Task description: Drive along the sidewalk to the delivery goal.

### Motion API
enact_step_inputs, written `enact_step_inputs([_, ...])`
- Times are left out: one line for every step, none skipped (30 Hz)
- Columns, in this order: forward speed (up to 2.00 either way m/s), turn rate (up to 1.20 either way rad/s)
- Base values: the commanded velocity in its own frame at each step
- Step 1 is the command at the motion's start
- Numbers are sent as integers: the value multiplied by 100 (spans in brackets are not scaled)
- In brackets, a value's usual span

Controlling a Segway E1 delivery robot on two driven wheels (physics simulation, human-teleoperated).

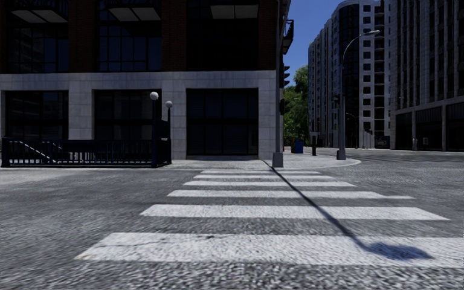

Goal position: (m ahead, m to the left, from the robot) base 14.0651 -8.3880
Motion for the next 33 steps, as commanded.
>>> enact_step_inputs([200, 0])
enact_step_inputs([200, 0])
enact_step_inputs([200, 0])
enact_step_inputs([200, 0])
enact_step_inputs([200, 0])
enact_step_inputs([200, 0])
enact_step_inputs([200, 0])
enact_step_inputs([200, 0])
enact_step_inputs([200, 0])
enact_step_inputs([200, 0])
enact_step_inputs([200, 0])
enact_step_inputs([200, 0])
enact_step_inputs([200, 0])
enact_step_inputs([200, 0])
enact_step_inputs([200, 0])
enact_step_inputs([200, 0])
enact_step_inputs([200, 0])
enact_step_inputs([200, 0])
enact_step_inputs([200, 0])
enact_step_inputs([200, 0])
enact_step_inputs([200, 0])
enact_step_inputs([200, 0])
enact_step_inputs([200, 0])
enact_step_inputs([200, 0])
enact_step_inputs([200, 0])
enact_step_inputs([200, 0])
enact_step_inputs([200, 0])
enact_step_inputs([200, 0])
enact_step_inputs([200, 0])
enact_step_inputs([200, 0])
enact_step_inputs([200, 0])
enact_step_inputs([200, 0])
enact_step_inputs([200, 0])
